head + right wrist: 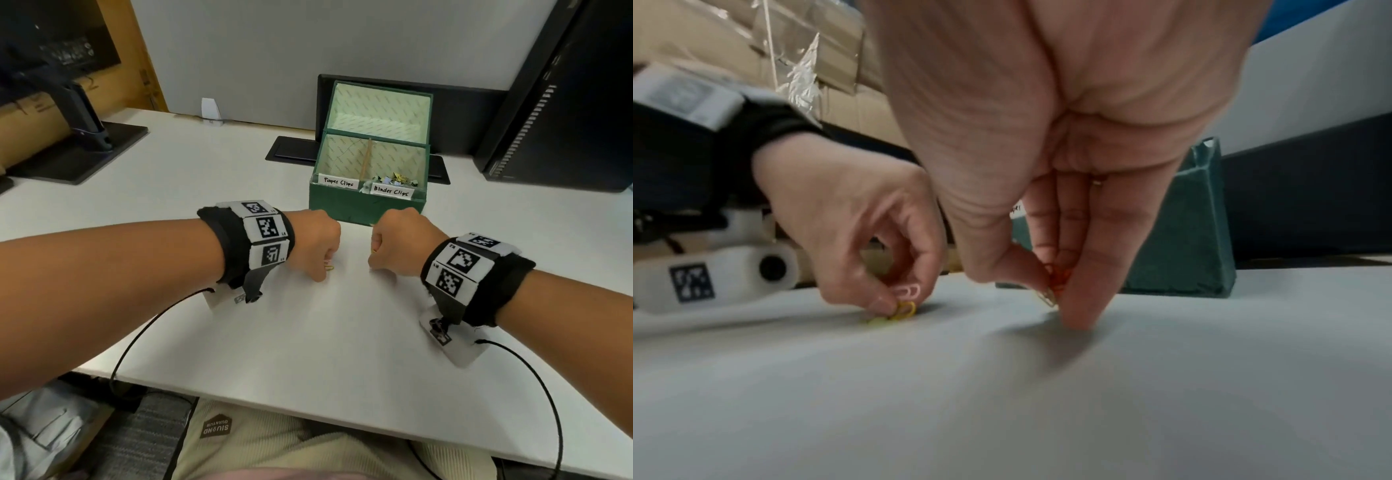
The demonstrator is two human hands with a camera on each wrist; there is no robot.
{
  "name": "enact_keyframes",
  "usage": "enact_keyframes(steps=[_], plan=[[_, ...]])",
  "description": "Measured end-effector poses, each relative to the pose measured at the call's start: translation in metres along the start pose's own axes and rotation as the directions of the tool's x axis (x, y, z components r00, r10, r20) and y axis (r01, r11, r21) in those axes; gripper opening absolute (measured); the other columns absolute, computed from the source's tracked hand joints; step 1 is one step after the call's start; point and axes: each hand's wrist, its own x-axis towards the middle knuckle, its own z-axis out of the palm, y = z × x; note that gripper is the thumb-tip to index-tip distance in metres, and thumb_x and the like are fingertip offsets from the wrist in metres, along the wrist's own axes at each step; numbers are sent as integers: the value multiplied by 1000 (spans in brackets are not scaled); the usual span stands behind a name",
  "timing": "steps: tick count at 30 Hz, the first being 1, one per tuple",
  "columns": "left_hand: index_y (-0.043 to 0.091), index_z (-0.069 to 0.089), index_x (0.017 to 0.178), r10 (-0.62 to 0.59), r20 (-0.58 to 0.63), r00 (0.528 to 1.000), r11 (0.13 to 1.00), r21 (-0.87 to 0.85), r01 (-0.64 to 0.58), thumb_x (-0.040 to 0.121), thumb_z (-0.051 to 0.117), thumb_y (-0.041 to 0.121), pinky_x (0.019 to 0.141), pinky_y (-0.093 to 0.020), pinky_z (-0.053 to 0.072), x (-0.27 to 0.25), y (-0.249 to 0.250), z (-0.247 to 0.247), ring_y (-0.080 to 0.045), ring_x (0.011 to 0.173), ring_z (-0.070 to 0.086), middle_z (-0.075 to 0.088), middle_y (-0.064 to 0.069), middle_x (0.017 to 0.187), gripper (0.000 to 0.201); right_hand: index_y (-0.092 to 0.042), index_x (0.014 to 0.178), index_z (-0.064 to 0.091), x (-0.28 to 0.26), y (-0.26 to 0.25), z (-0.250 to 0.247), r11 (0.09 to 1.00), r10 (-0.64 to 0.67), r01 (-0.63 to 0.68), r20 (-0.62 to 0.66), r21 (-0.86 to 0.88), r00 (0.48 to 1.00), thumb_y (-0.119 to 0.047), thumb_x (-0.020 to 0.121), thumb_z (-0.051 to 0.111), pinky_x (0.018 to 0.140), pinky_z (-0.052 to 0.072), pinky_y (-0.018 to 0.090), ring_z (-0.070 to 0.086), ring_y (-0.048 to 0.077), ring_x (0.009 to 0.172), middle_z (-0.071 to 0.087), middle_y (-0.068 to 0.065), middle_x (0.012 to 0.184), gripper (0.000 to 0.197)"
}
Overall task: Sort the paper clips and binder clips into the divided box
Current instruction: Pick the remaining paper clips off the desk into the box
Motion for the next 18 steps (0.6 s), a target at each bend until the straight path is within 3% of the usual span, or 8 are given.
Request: enact_keyframes(steps=[5, 10, 15, 18], plan=[[9, 69, 68, -44, 0, 999, 980, -195, 43, 75, 66, 23, 55, -20, 44, 0, -20, -5, -11, 53, 51, 67, 0, 61, 16, -13, 71, 69, 6, -9, -28, 975, -41, 72, -148, 210, 988, -16, 77, 69, 67, 57, 28, 65, 18, 66, 69, 3, 73, 6], [14, 74, 73, -145, -142, 979, 922, -379, 82, 82, 65, 23, 59, -19, 51, -6, -49, -40, -2, 52, 58, 70, 3, 61, 15, -16, 78, 72, 36, -17, -61, 939, -29, 158, -386, 307, 922, -16, 75, 67, 72, 58, 32, 64, 16, 74, 67, -2, 72, 5], [14, 72, 72, -307, -335, 891, 847, -522, 96, 81, 67, 20, 65, -25, 56, -9, -72, -80, -14, 61, 67, 71, -2, 63, 12, -24, 74, 69, 67, -30, -70, 939, 0, 150, -436, 310, 900, -18, 75, 66, 74, 59, 37, 66, 19, 76, 68, -3, 76, 7], [13, 71, 71, -403, -412, 817, 817, -565, 119, 78, 66, 18, 53, -21, 49, 1, -80, -94, -14, 54, 61, 70, -2, 62, 10, -24, 75, 70, 81, -32, -61, 956, -2, 118, -399, 267, 917, -18, 77, 64, 70, 60, 37, 66, 19, 73, 69, -5, 77, 9]])
